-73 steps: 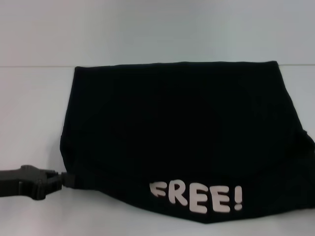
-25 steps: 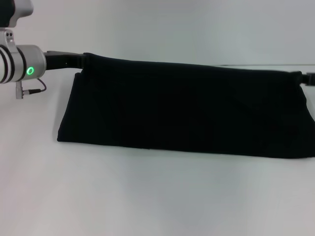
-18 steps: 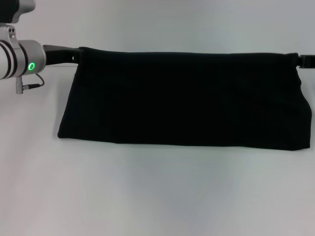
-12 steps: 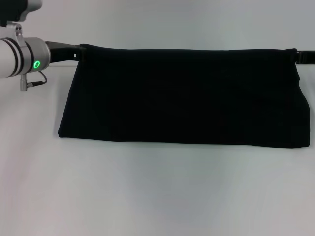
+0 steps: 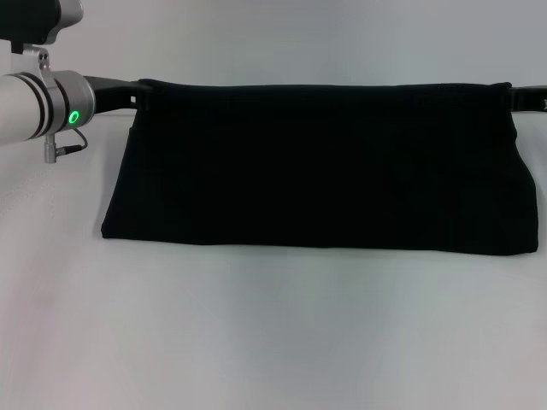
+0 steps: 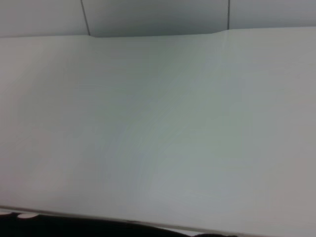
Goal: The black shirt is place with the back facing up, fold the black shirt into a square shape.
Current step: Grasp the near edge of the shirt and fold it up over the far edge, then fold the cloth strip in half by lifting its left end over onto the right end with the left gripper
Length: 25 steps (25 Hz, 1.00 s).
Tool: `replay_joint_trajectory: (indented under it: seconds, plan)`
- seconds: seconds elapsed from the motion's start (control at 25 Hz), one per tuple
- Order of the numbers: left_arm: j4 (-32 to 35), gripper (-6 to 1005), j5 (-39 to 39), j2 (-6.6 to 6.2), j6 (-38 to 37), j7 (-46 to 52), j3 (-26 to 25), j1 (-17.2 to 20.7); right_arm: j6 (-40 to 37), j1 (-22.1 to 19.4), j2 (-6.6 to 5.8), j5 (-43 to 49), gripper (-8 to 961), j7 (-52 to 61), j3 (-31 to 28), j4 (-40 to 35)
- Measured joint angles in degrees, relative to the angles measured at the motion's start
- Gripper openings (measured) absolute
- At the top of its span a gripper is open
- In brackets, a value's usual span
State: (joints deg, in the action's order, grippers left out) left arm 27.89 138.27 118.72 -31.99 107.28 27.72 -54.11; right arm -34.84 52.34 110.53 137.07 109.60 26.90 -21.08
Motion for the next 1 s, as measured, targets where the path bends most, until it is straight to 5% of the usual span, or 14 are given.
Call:
replay_joint_trajectory:
  seconds: [0.2,0.32,0.72,1.0]
  plan:
    - [0.02,38,-1.18,0.66,1.52,0.00,0.11,-0.06,1.22,0.16,0.21,0.00,30,0.00,-0.01,0.40]
    - [-0.04,39,-1.88,0.80,2.36,-0.02,0.13,-0.45,0.95,0.02,0.35,0.11,116,-0.01,-0.01,0.26]
    - [0.32,400,-4.61,1.33,6.91,0.46,0.06,-0.30,0.47,-1.11,-0.10,-0.06,352,0.63,-0.30,-2.51]
    - [9.92,570,-9.25,0.49,-18.76,5.85,0.13,6.32,-16.43,-4.54,-2.80,-5.55,546,3.99,-0.64,-6.47]
